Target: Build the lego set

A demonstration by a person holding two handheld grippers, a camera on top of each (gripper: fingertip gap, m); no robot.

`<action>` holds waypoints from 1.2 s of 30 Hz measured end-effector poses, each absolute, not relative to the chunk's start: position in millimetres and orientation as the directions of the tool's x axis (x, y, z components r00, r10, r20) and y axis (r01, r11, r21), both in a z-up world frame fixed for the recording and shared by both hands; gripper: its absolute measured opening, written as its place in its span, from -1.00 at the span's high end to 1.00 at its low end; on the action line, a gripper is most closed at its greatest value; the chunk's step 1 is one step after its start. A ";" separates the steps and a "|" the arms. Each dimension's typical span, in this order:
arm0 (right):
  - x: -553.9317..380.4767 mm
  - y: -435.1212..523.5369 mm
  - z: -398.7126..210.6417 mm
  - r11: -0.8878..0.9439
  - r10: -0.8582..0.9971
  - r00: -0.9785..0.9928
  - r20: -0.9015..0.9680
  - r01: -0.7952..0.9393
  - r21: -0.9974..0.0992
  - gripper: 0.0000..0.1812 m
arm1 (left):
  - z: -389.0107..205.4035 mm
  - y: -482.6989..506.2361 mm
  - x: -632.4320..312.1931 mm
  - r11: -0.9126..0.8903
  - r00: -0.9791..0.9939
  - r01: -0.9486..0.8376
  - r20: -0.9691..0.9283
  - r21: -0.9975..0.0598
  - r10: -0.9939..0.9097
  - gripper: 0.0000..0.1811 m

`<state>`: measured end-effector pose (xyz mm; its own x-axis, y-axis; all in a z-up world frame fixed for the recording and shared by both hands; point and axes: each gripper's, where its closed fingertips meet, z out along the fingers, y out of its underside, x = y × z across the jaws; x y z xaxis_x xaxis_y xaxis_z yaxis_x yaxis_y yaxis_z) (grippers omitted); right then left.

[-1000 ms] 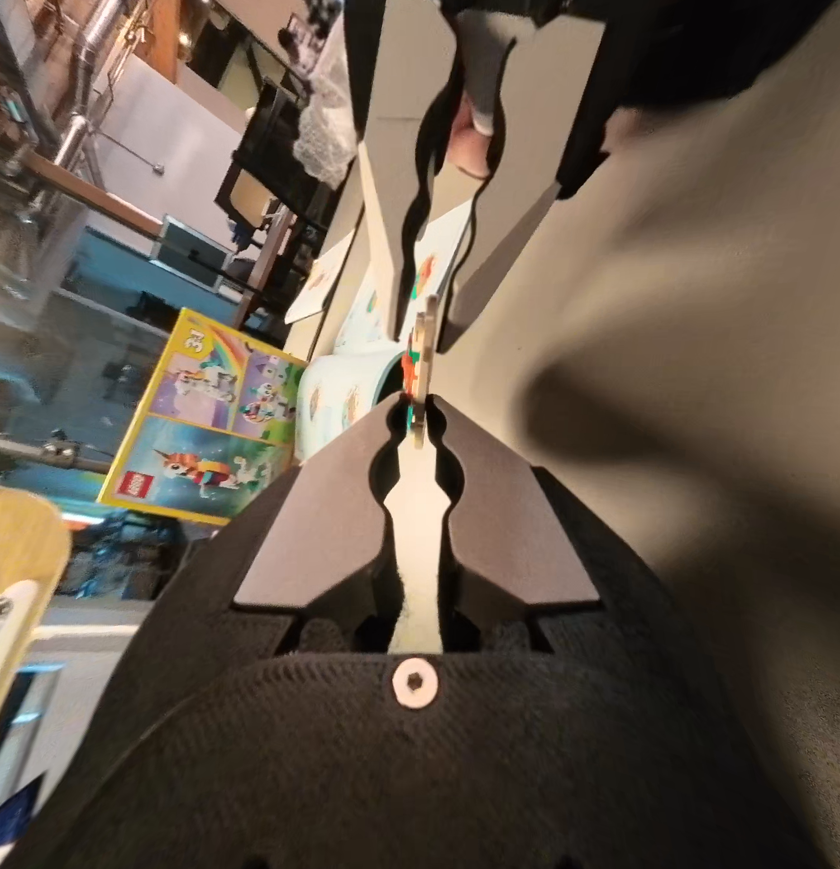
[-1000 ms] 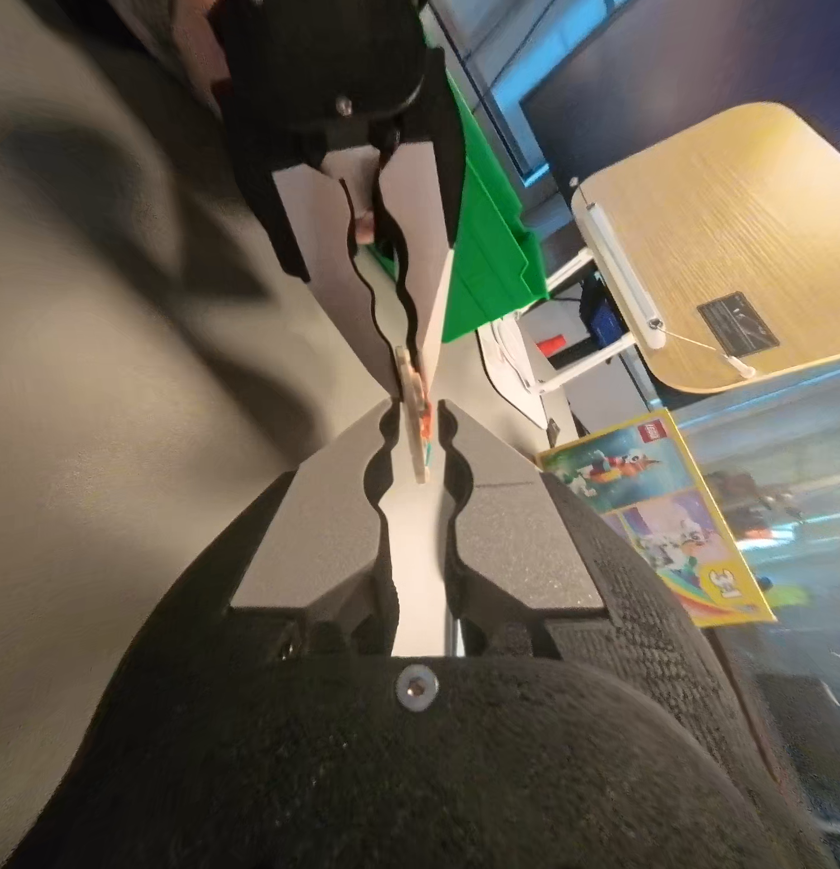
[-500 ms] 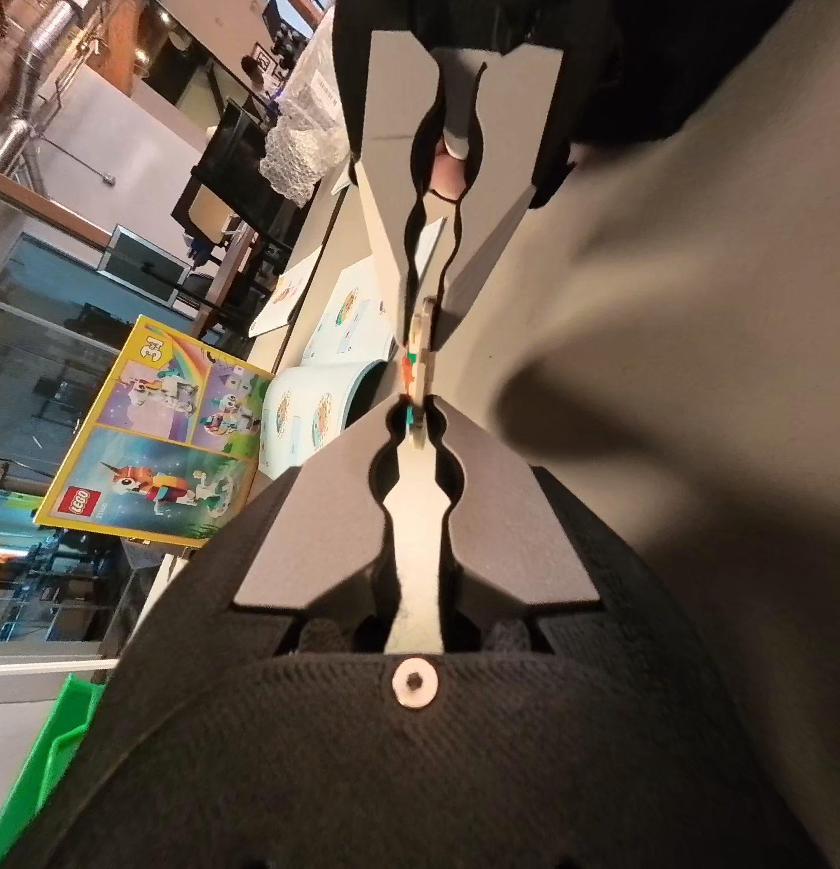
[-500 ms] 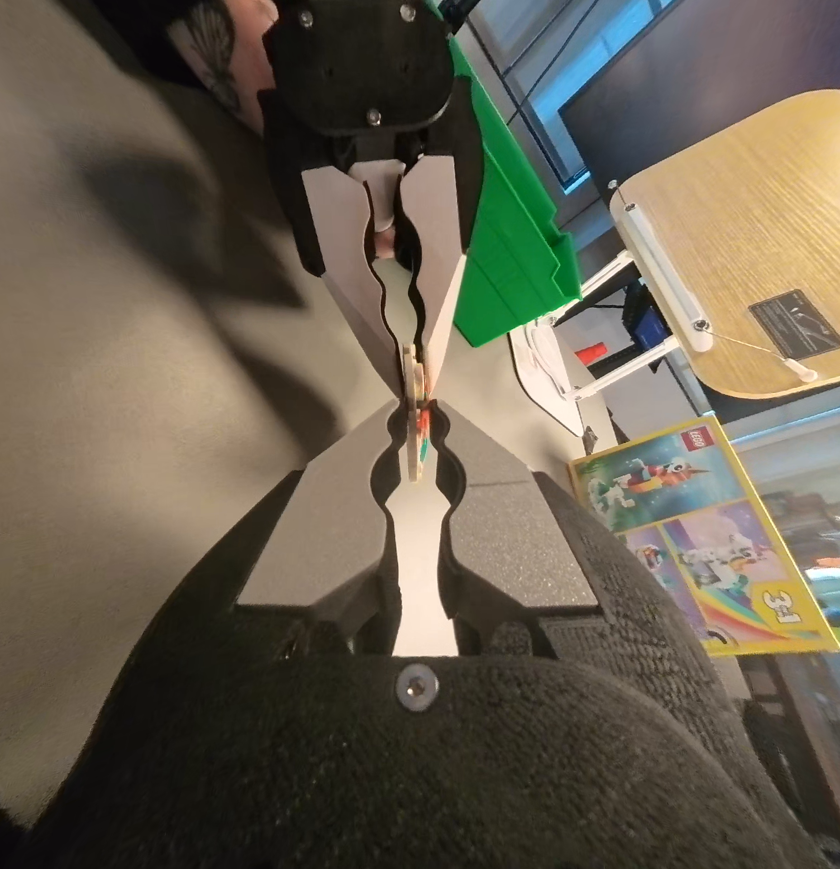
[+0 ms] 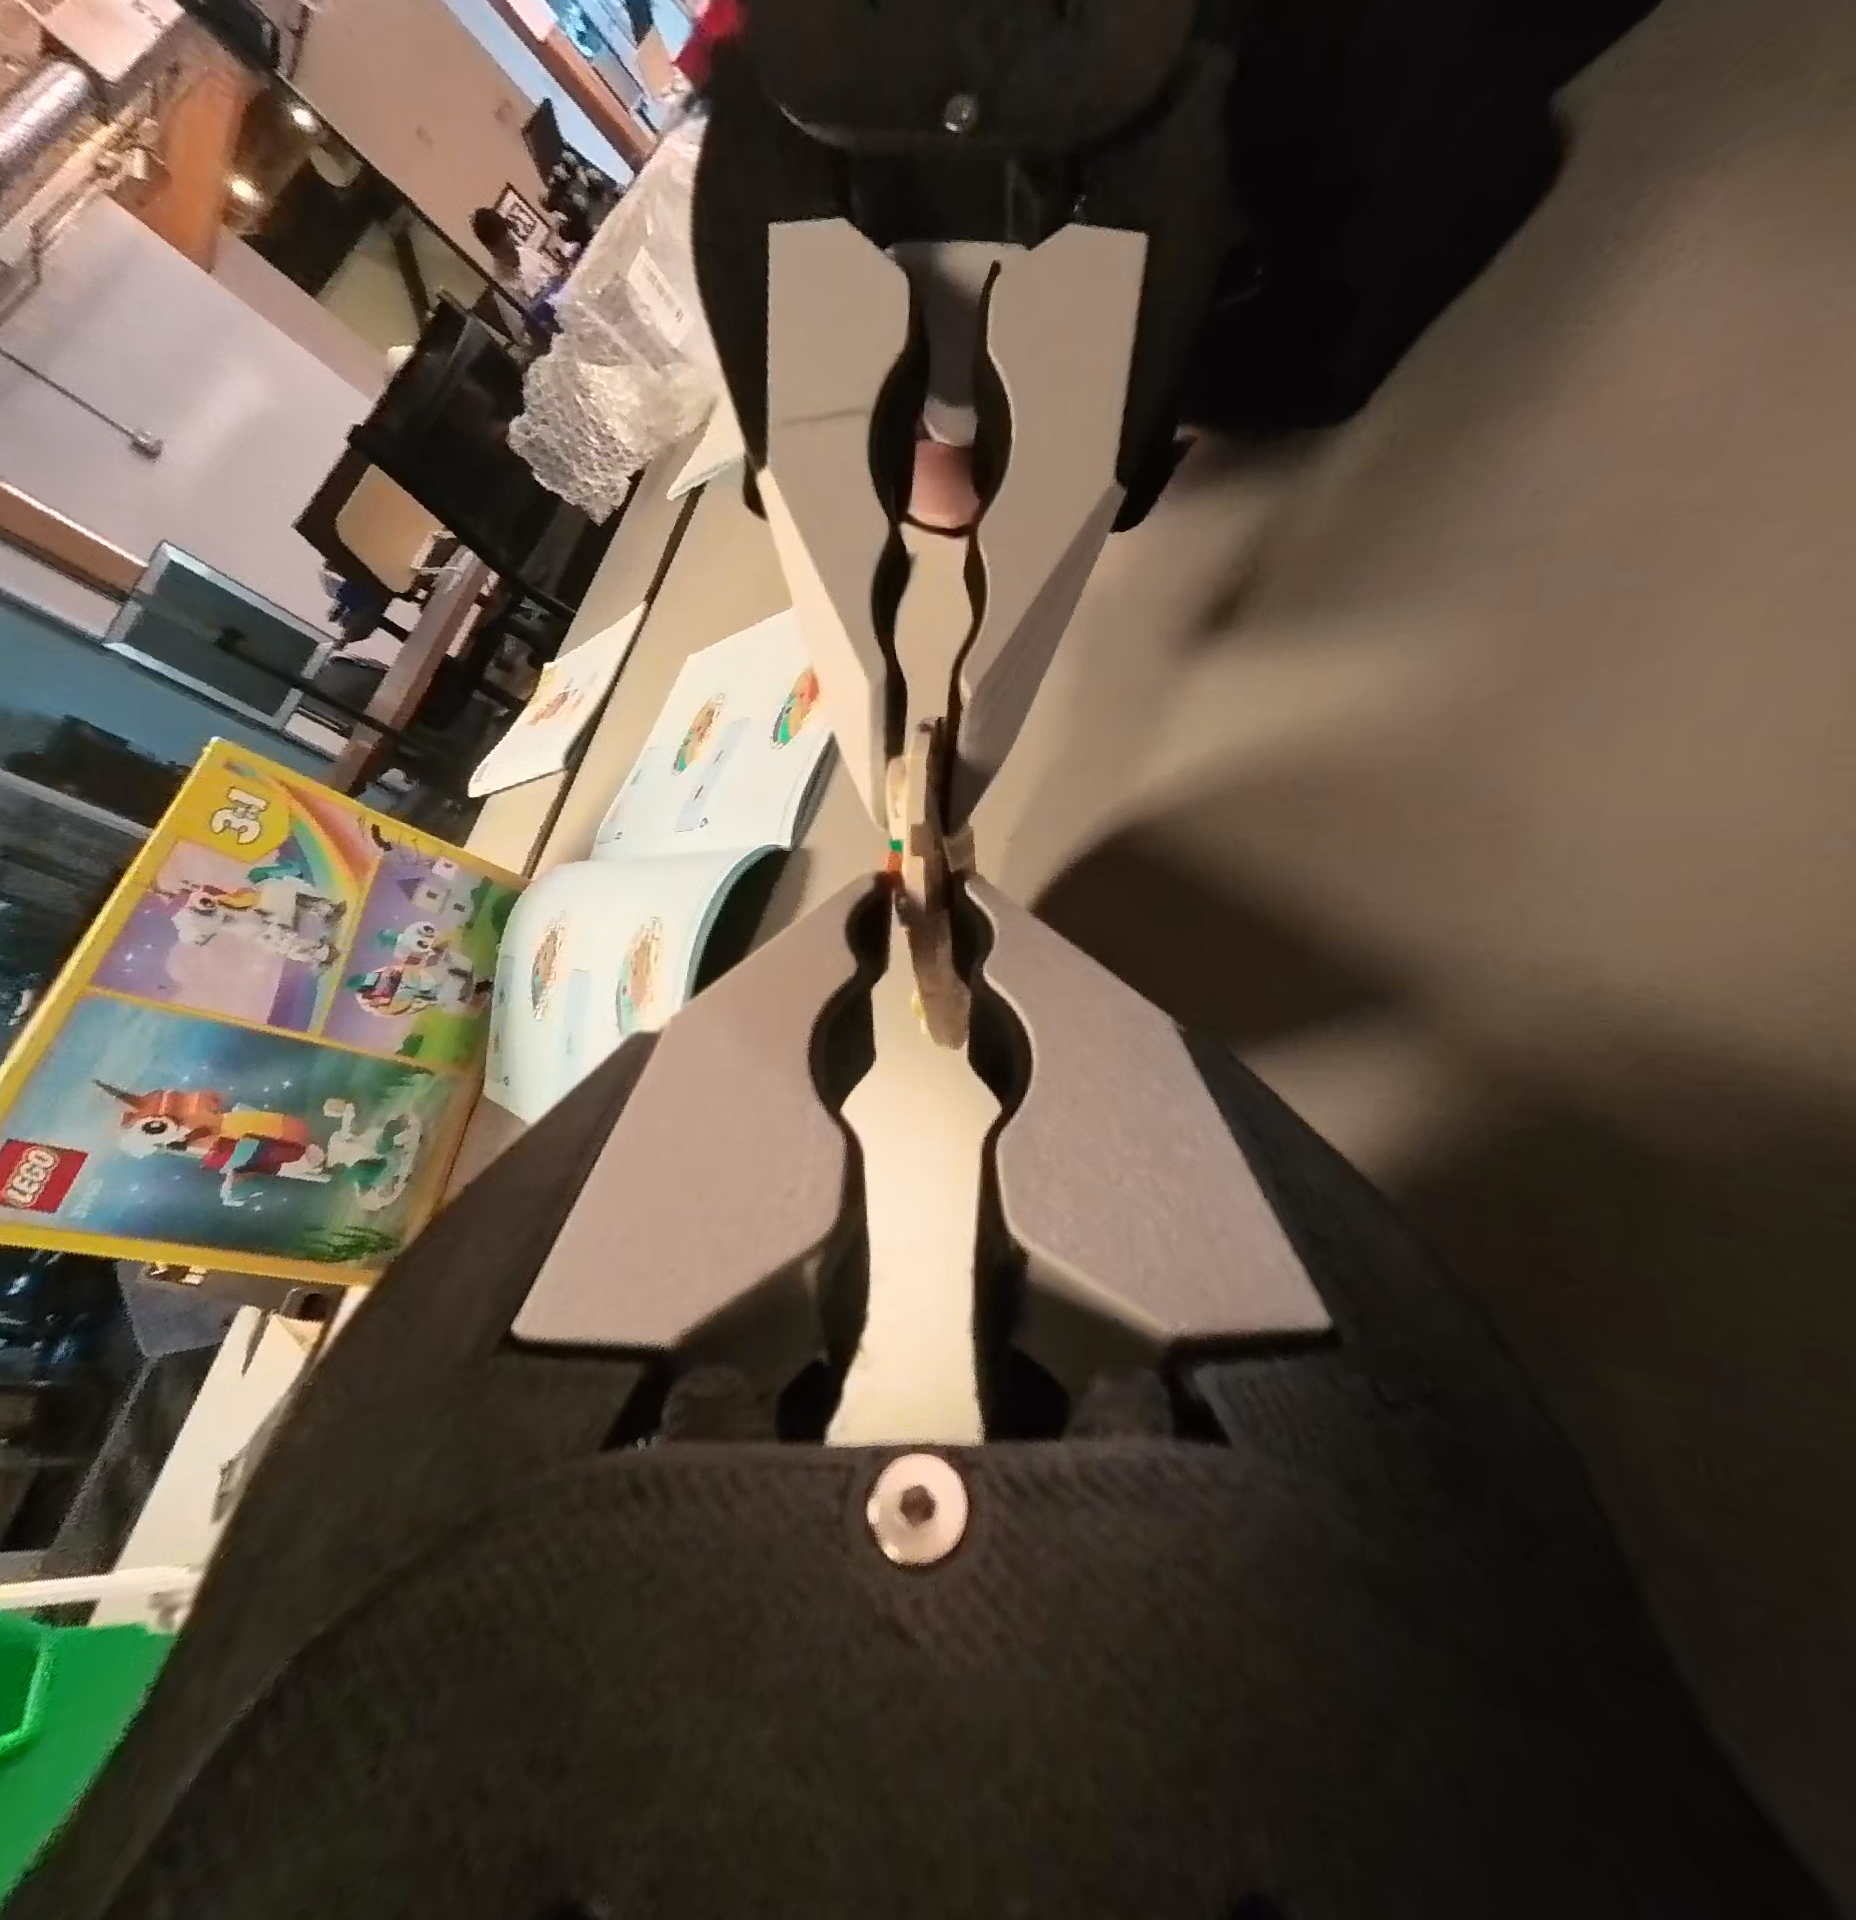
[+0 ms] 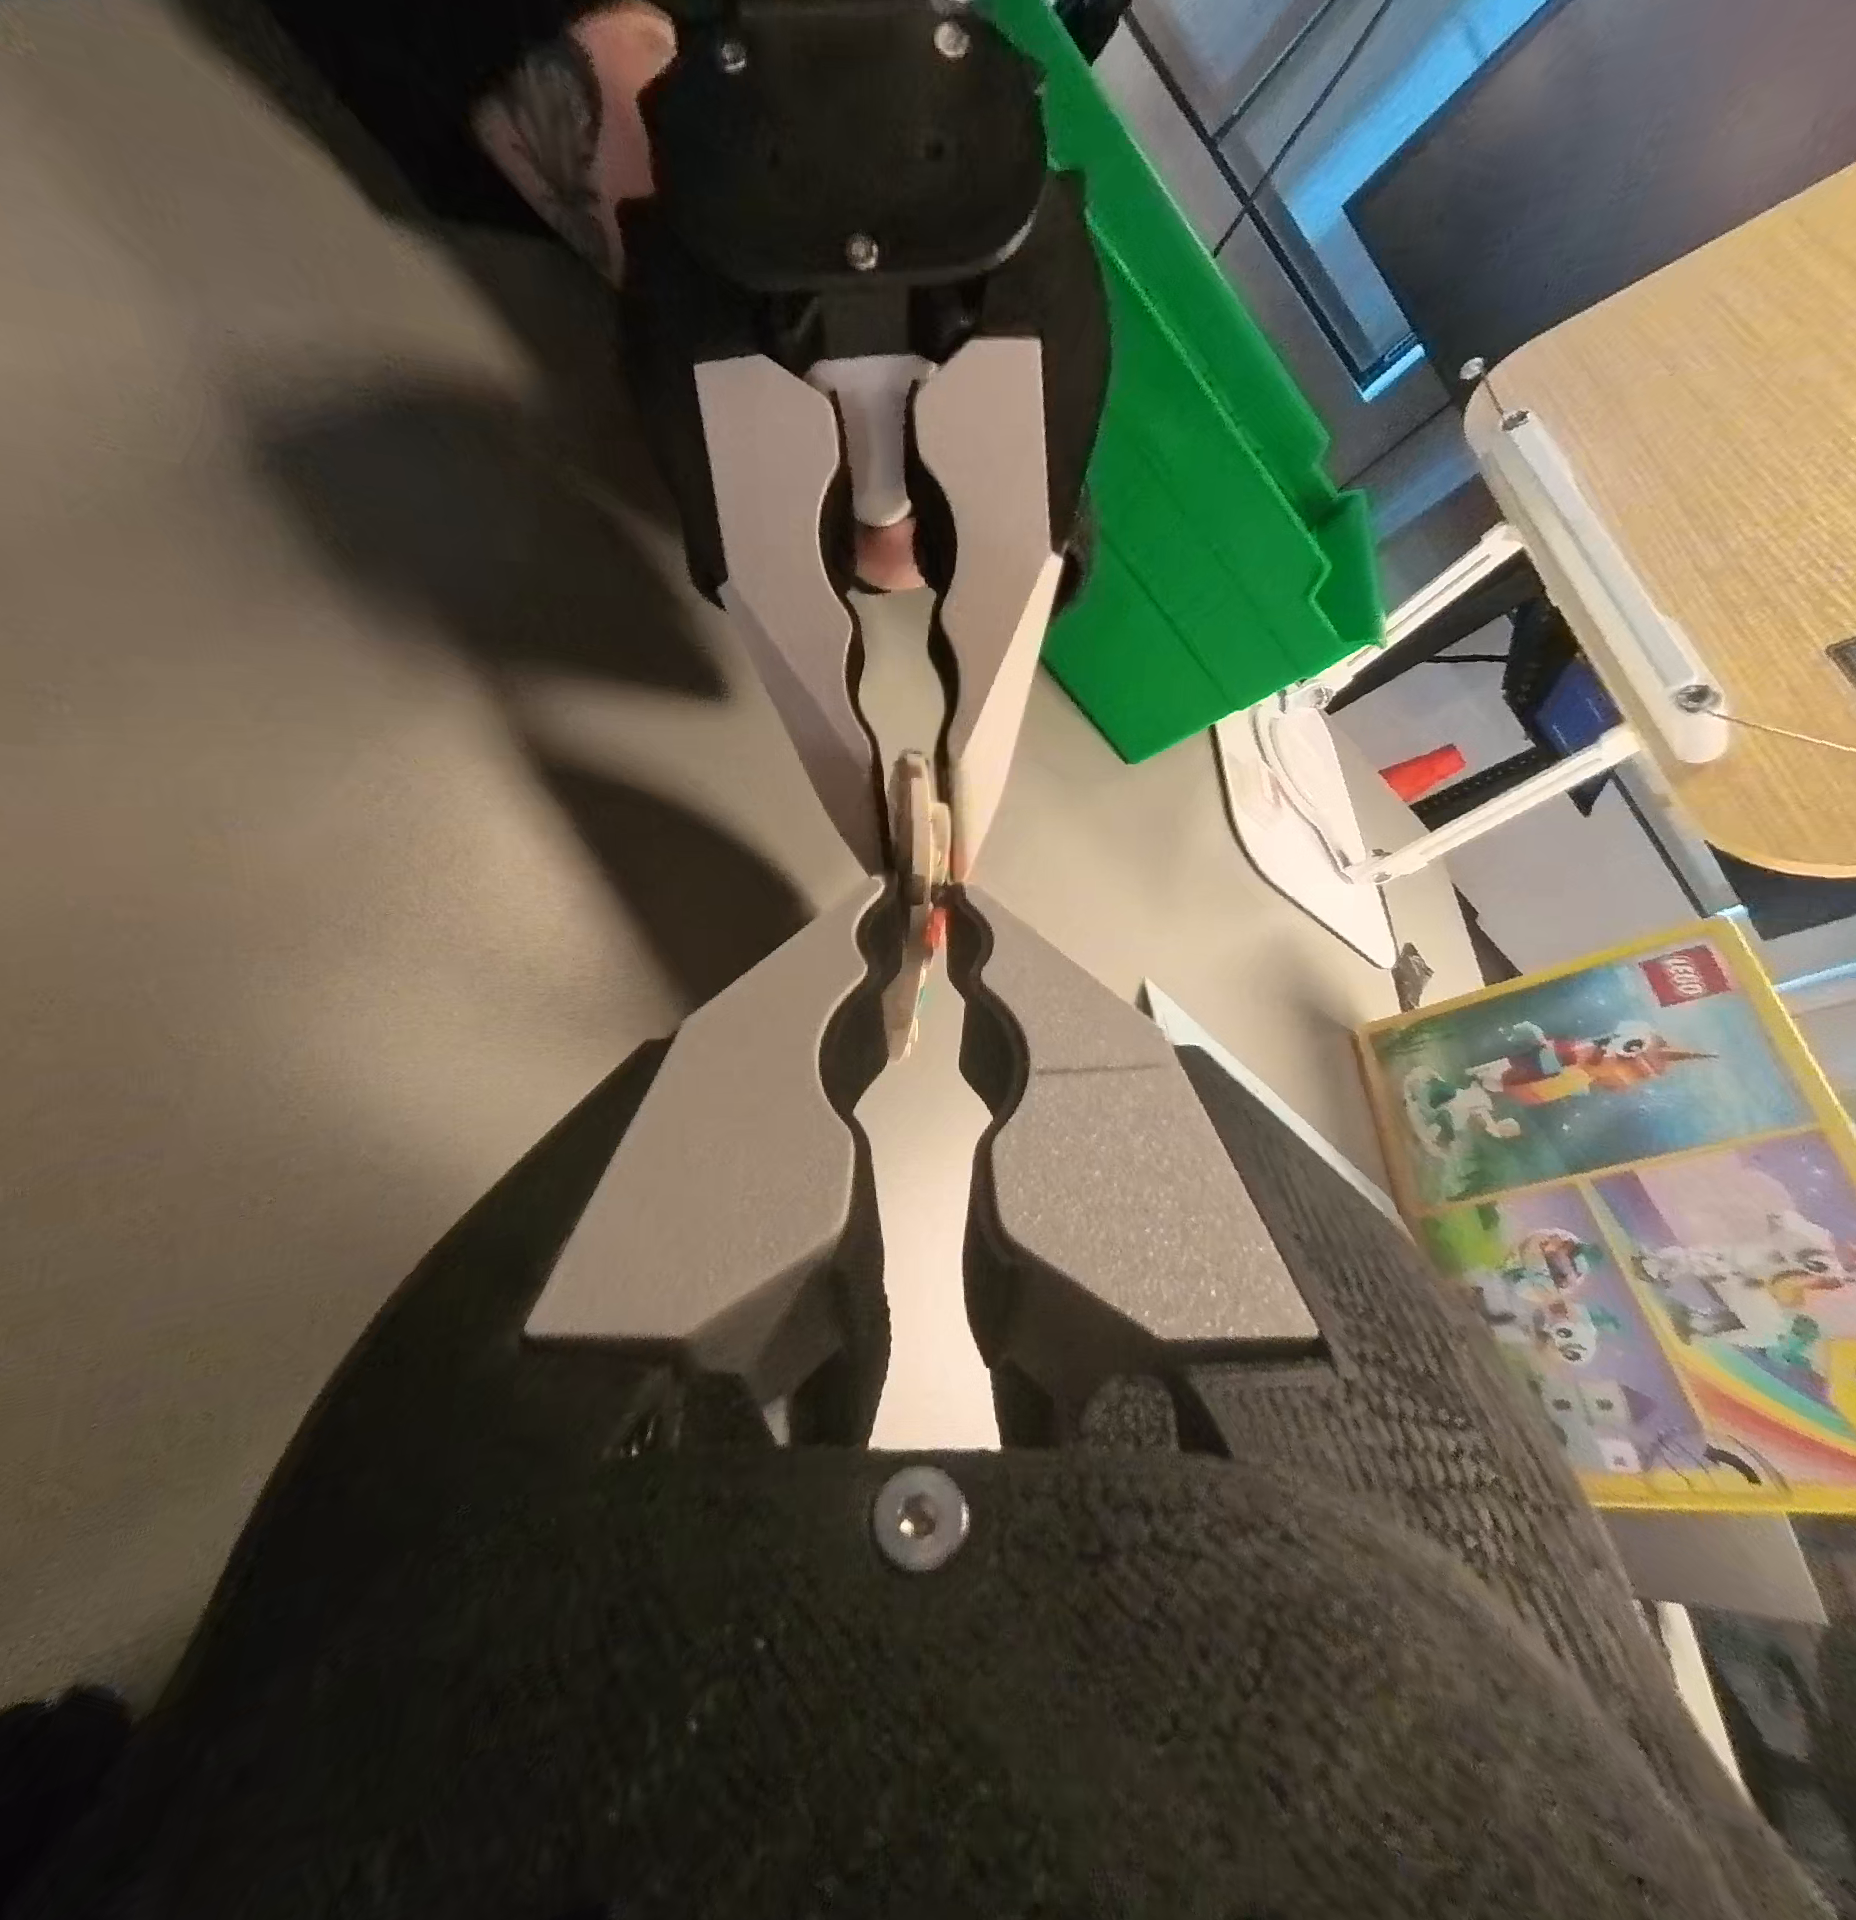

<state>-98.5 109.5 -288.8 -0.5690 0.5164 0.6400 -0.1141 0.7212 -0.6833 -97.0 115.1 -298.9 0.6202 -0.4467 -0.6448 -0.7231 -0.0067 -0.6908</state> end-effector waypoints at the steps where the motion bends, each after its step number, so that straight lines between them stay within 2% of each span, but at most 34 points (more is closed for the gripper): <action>1: -97.9 108.6 -290.9 0.727 0.508 -0.575 0.641 -0.112 -0.678 0.94 | -301.3 114.0 -96.3 -0.013 0.617 -0.720 -0.633 -0.694 -0.468 0.89; 8: -98.5 107.8 -293.6 0.742 0.501 -0.576 0.646 -0.099 -0.664 0.93 | -302.8 113.0 -97.6 -0.064 0.604 -0.744 -0.627 -0.666 -0.492 0.91; 11: -98.9 107.5 -297.0 0.774 0.469 -0.559 0.683 -0.112 -0.623 0.93 | -305.8 113.2 -98.3 -0.076 0.596 -0.754 -0.633 -0.652 -0.494 0.90; 14: -100.3 109.2 -283.6 0.826 0.403 -0.418 0.814 -0.216 -0.520 0.93 | -290.0 116.5 -99.4 0.000 0.635 -0.722 -0.662 -0.692 -0.397 0.90; 17: -98.3 113.5 -265.0 0.896 0.277 -0.198 0.940 -0.301 -0.327 0.93 | -283.9 117.0 -94.9 -0.034 0.744 -0.572 -0.502 -0.819 -0.440 0.52; 18: -98.8 115.3 -265.4 0.921 0.219 -0.152 0.964 -0.295 -0.256 0.91 | -279.7 116.7 -94.8 -0.036 0.772 -0.516 -0.447 -0.856 -0.452 0.46; 20: -99.0 114.5 -262.9 0.943 0.138 -0.069 0.988 -0.295 -0.153 0.91 | -272.2 115.8 -100.1 -0.006 0.780 -0.506 -0.454 -0.863 -0.431 0.47; 22: -97.8 112.1 -258.5 0.947 0.113 -0.024 0.993 -0.301 -0.115 0.91 | -266.3 113.3 -104.1 0.055 0.730 -0.601 -0.575 -0.798 -0.370 0.57; 26: -96.7 113.1 -253.9 0.946 0.120 0.007 0.993 -0.306 -0.112 0.93 | -269.0 111.1 -106.9 0.105 0.466 -0.862 -0.857 -0.496 -0.218 0.69; 28: -96.3 113.0 -253.7 0.944 0.124 0.005 0.992 -0.310 -0.116 0.93 | -269.1 112.6 -111.0 0.094 0.377 -0.914 -0.913 -0.394 -0.158 0.75; 30: -96.0 112.0 -254.1 0.943 0.120 0.004 0.993 -0.313 -0.113 0.91 | -264.6 111.9 -111.5 0.109 0.345 -0.928 -0.931 -0.358 -0.117 0.80; 36: -96.3 112.2 -254.9 0.944 0.117 0.004 0.993 -0.311 -0.110 0.91 | -259.4 106.7 -103.3 0.158 0.264 -0.949 -0.962 -0.271 -0.064 0.76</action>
<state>-96.3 112.2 -254.9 0.0044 0.1171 0.9931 -0.3109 0.9440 -0.1100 -103.3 106.7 -259.4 0.2644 -0.0644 -0.9623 -0.9495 0.1577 -0.2714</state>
